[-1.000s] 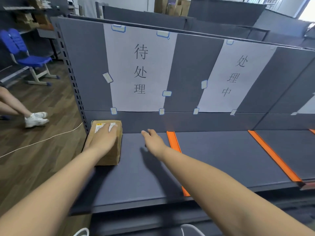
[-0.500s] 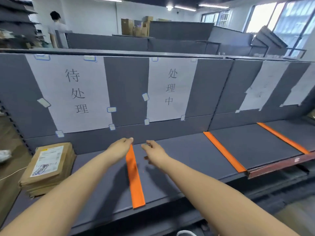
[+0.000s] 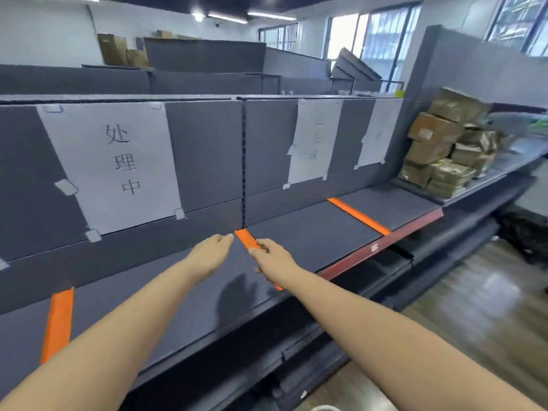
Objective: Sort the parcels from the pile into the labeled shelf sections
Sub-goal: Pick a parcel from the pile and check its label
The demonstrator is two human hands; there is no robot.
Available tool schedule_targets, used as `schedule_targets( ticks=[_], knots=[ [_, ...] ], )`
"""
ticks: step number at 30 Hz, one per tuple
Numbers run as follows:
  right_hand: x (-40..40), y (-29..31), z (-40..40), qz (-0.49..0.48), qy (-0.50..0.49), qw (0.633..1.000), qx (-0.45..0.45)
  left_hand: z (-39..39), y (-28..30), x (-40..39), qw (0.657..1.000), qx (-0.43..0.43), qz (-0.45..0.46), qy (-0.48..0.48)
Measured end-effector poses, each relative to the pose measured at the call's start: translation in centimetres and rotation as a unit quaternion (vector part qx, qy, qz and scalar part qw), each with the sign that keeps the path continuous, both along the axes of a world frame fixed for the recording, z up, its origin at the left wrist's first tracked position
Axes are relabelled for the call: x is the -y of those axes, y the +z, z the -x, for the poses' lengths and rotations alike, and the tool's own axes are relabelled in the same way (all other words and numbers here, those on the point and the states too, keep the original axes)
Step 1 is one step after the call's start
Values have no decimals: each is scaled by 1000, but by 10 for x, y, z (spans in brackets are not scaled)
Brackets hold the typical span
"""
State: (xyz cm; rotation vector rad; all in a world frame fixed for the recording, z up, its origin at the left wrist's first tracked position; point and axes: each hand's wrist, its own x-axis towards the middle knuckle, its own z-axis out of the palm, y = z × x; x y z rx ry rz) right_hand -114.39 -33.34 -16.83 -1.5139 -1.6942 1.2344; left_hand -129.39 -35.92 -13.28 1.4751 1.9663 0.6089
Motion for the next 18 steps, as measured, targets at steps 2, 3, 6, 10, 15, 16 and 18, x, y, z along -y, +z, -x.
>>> schedule_targets(
  ticks=[2,3,6,10,15,16,18],
  knots=[
    [-6,3,-46,-6,-31,999,2,-45,0,-15,1000,3,-12,-25],
    [-8,5,-68,-7,-43,999,3,-67,-1,-22,999,7,-11,-43],
    [-13,11,-133,-4,-80,997,14,-129,-4,-38,996,1,-2,-85],
    [-17,16,-209,-12,-144,989,31,-201,-5,-57,991,12,4,-130],
    [-23,22,-287,-8,-215,976,28,-284,3,-88,980,12,-9,-200],
    [-26,22,-301,-4,-228,973,29,-301,5,-92,976,9,-11,-219],
    [-34,24,-327,4,-252,967,33,-330,8,-103,964,1,-13,-265]
  ],
)
